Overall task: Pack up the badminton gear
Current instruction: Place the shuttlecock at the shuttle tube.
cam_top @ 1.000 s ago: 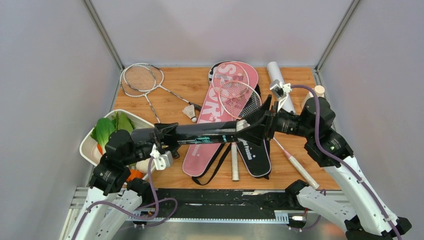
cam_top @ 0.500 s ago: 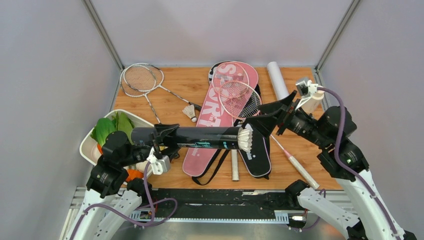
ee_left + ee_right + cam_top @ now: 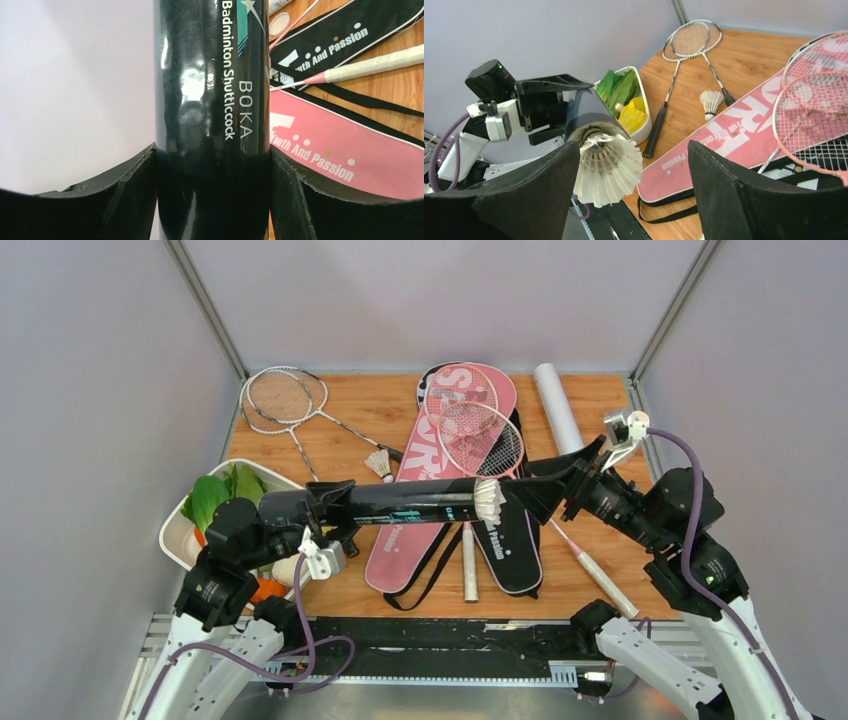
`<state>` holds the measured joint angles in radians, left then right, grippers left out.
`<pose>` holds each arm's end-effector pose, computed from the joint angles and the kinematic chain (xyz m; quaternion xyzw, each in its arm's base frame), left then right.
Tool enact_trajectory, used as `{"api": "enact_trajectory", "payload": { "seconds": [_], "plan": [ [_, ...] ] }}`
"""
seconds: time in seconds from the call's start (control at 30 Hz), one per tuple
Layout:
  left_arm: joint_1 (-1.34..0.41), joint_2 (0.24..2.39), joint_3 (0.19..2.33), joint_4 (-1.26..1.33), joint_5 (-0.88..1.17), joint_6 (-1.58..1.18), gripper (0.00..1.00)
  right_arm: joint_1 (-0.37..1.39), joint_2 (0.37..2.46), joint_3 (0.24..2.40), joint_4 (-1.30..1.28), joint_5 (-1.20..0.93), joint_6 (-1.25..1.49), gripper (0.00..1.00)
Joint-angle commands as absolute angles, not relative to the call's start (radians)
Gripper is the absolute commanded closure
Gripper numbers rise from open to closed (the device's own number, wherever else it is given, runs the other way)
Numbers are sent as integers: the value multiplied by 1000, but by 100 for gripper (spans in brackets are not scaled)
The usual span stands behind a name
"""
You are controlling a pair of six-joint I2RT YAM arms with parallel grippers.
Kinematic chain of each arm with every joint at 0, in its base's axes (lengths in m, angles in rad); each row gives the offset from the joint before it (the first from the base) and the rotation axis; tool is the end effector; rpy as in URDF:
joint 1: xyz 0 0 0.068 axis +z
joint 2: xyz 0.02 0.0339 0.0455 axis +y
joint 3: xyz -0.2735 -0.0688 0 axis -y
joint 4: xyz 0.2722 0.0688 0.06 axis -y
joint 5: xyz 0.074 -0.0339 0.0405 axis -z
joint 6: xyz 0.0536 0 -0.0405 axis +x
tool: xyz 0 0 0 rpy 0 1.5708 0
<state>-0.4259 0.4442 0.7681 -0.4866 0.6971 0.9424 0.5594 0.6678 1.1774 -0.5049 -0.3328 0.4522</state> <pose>0.1001 -0.0832 0.3559 0.6241 0.4155 -0.0963 0.6547 0.1079 0.0882 0.4686 -0.1545 0.6884 0.4409 0.5548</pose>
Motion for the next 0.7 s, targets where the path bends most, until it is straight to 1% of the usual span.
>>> {"api": "enact_trajectory", "payload": {
  "seconds": [0.0, 0.23, 0.43, 0.57, 0.67],
  "plan": [
    [-428, 447, 833, -396, 707, 925, 91, 556, 677, 1154, -525, -387, 482, 19],
    [-428, 454, 832, -379, 720, 912, 91, 555, 699, 1140, -513, -461, 477, 18],
    [-427, 453, 825, -346, 750, 892, 91, 555, 743, 1082, -401, -575, 515, 23],
    [-428, 454, 812, -339, 796, 900, 92, 555, 827, 1091, -333, -683, 513, 23],
    [-428, 458, 806, -339, 814, 906, 92, 556, 880, 1107, -317, -727, 497, 24]
  ]
}}
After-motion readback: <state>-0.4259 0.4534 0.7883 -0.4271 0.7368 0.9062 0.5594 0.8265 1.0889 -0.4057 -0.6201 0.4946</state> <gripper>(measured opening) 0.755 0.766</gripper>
